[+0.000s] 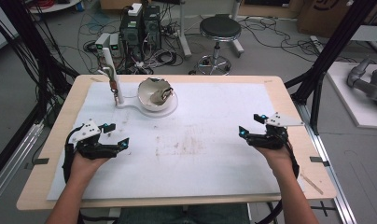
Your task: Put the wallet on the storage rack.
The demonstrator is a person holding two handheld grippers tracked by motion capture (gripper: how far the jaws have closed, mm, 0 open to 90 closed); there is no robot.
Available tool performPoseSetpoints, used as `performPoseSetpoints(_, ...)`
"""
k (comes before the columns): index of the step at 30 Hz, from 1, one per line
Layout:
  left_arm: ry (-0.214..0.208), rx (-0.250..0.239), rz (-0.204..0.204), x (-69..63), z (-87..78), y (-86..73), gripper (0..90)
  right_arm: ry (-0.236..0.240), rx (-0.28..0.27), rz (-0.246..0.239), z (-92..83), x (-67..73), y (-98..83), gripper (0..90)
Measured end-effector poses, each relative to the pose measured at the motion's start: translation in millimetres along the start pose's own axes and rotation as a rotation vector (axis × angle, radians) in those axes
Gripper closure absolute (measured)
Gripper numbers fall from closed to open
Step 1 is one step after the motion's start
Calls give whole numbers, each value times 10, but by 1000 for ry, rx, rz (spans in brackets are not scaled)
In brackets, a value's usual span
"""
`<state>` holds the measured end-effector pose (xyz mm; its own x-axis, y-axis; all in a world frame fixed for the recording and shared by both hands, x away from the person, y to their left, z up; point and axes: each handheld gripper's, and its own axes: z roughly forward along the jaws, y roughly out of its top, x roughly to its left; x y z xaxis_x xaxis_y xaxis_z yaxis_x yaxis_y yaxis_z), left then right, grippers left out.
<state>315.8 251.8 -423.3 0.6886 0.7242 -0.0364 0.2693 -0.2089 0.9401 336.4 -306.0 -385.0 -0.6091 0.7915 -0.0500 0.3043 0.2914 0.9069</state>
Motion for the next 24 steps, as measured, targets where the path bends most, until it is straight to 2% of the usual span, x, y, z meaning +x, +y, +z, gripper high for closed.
performPoseSetpoints(1, 1, 0, 3, 0, 2, -1, 173, -10, 9, 5, -40, 4, -56, 213)
performPoseSetpoints(4, -3, 5, 7, 7, 15, -2, 173, -25, -8, 7, -85, -1, -135, 213)
performPoseSetpoints(7, -5, 7, 14, 10, 41, 7, 173, -29, -4, 19, -87, -10, -208, 213)
performPoseSetpoints(10, -9, 6, 20, 2, 55, 19, 173, -33, 40, 12, -51, -27, -302, 213)
performPoseSetpoints(24, -8, 12, 25, -13, 55, 17, 173, -32, 59, 19, -17, -69, -345, 213)
